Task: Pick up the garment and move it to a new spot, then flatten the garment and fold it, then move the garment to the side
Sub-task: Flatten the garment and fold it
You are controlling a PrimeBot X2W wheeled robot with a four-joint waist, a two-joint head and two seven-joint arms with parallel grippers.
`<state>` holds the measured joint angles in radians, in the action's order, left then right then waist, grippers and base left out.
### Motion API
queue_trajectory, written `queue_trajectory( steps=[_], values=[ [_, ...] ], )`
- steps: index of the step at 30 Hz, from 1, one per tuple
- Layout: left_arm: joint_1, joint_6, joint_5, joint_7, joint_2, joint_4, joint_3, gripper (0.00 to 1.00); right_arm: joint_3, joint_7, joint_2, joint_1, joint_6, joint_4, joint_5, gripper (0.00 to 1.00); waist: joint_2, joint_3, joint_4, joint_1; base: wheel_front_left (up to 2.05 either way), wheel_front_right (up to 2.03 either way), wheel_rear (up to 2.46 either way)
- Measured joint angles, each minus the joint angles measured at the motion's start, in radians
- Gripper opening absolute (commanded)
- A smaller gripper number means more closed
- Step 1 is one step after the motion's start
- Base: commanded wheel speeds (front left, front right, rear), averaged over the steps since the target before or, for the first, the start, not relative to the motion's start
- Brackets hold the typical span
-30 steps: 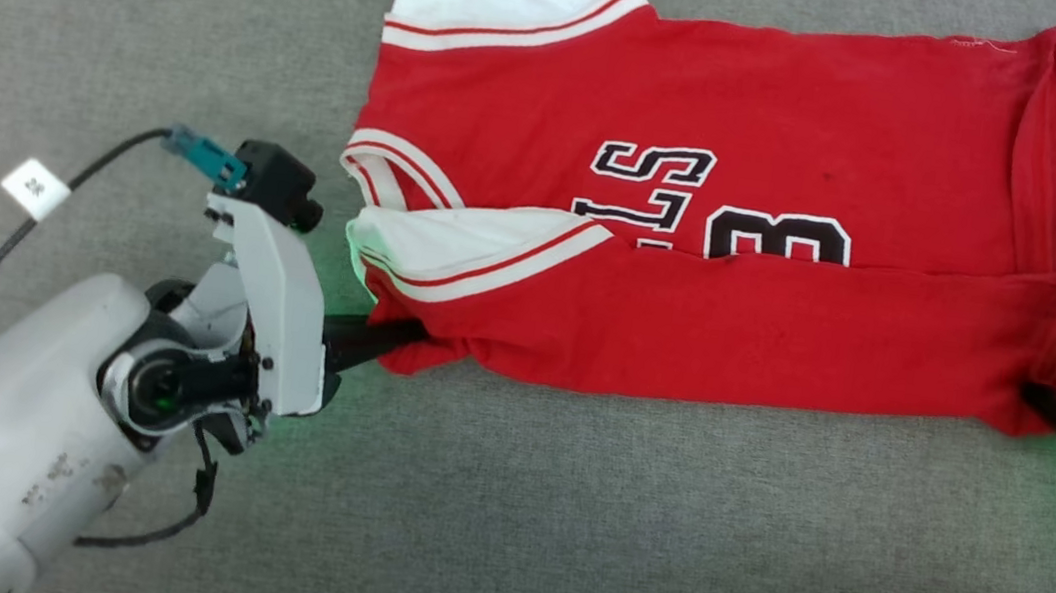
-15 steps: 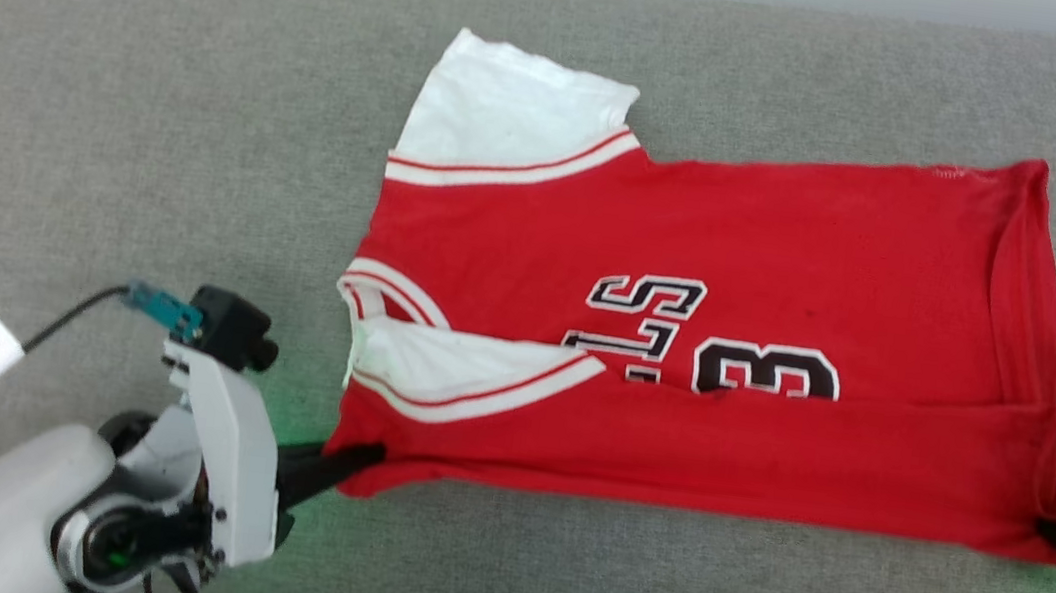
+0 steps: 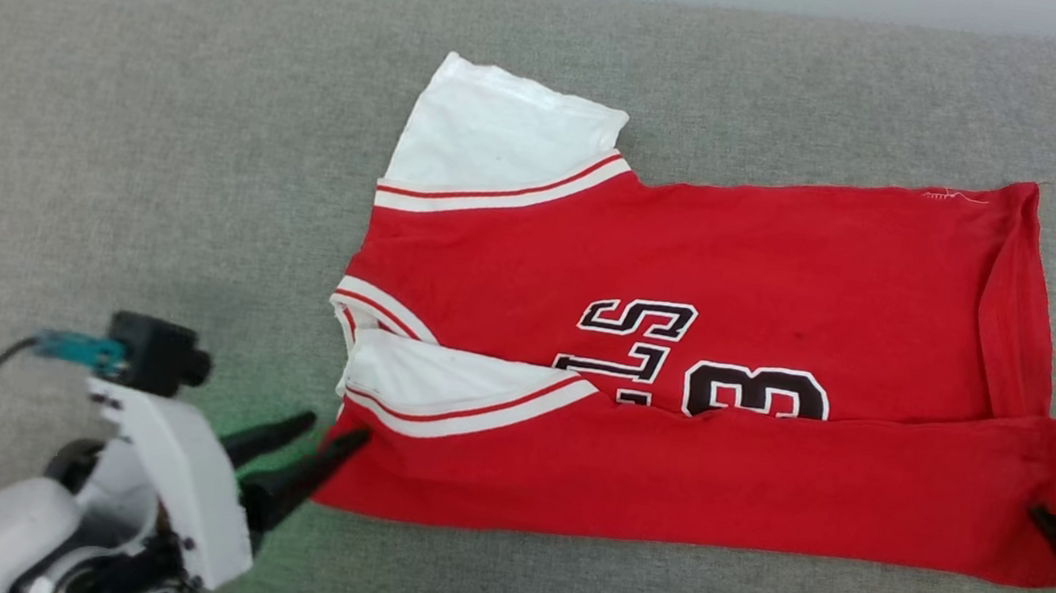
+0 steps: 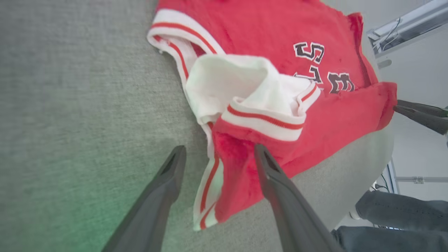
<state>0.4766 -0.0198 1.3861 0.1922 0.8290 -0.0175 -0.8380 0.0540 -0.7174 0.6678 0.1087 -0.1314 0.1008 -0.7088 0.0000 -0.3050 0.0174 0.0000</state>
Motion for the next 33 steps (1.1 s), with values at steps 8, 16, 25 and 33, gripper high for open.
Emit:
queue_trajectory(
  steps=[8, 16, 25, 33],
  values=[
    [-0.033, -0.059, -0.038, -0.235, 0.052, 0.024, 0.126, 1.0, -0.073, 0.238, -0.128, 0.049, 0.0, 0.063, 0.136, 1.0, 0.0, -0.01, 0.008, 0.0, 0.0, 0.0, 0.0],
    [0.197, -0.04, -0.164, -0.312, -0.005, -0.151, 0.176, 1.0, -0.026, 0.53, -0.281, 0.205, 0.0, 0.024, 0.198, 1.0, 0.0, -0.066, 0.045, 0.0, 0.0, 0.0, 0.0],
    [0.584, 0.029, -0.279, -0.143, -0.058, -0.469, 0.137, 1.0, 0.021, 0.73, -0.393, 0.249, 0.0, -0.005, 0.227, 1.0, 0.0, -0.143, 0.152, 0.0, 0.0, 0.0, 0.0],
    [0.758, 0.069, -0.245, 0.234, -0.101, -0.71, 0.061, 1.0, 0.003, 0.756, -0.417, 0.204, 0.0, -0.015, 0.205, 1.0, 0.0, -0.192, 0.256, 0.0, 0.0, 0.0, 0.0]
  ],
)
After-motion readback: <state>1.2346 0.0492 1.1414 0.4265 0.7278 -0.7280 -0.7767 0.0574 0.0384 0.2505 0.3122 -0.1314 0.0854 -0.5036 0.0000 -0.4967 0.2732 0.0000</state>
